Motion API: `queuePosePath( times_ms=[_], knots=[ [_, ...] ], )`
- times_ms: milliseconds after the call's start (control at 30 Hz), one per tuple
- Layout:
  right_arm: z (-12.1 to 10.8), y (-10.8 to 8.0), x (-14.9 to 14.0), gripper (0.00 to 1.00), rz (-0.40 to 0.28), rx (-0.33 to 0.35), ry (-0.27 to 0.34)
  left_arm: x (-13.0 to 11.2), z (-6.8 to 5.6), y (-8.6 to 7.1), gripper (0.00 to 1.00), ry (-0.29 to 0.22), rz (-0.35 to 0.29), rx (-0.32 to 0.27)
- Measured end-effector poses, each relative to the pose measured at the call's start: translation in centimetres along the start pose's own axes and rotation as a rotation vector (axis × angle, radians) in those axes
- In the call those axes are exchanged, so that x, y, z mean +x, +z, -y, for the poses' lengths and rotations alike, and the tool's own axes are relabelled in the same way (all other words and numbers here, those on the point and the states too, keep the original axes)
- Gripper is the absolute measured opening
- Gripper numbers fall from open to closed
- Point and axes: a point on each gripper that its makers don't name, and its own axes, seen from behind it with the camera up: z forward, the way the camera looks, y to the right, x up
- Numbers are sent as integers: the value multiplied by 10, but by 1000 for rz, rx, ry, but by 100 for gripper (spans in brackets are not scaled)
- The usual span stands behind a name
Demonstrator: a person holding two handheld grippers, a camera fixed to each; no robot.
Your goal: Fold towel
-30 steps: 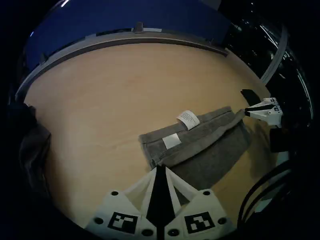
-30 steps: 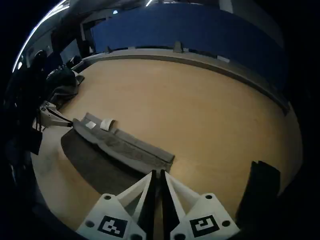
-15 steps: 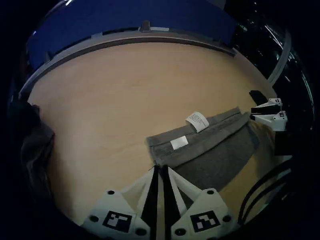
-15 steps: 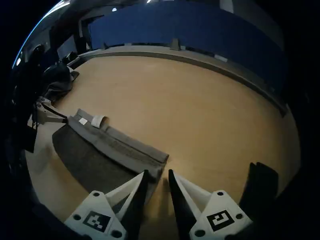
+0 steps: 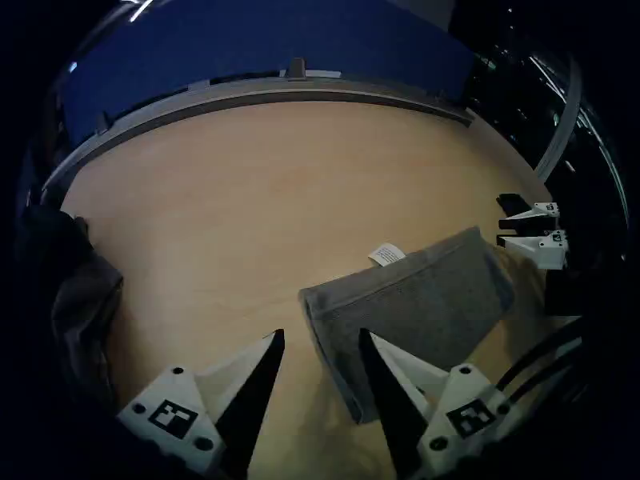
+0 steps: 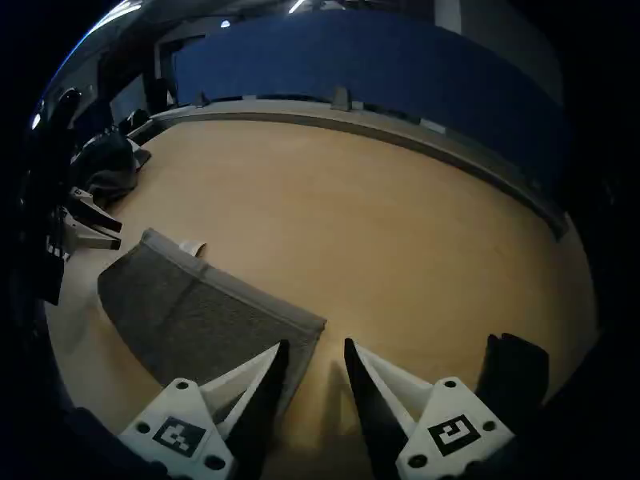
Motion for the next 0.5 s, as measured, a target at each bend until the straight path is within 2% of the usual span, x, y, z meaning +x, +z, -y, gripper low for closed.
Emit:
queuePosePath(
  times_ms=[33,100,167,200,500],
  knots=[
    [1,-1,0,60,-2,2,-1,0,0,-1,80,1,-1,1],
    [3,-3,1,77,-7,6,-4,1,-1,-2,92,-1,-5,1],
    [5,-6,2,91,-12,10,-6,2,-1,-5,93,-7,-11,2],
    [6,-7,2,94,-15,10,-8,2,-2,-6,94,-10,-13,1],
    [14,-22,-7,95,-20,21,-9,-8,-6,-21,94,-20,-27,7]
  ],
)
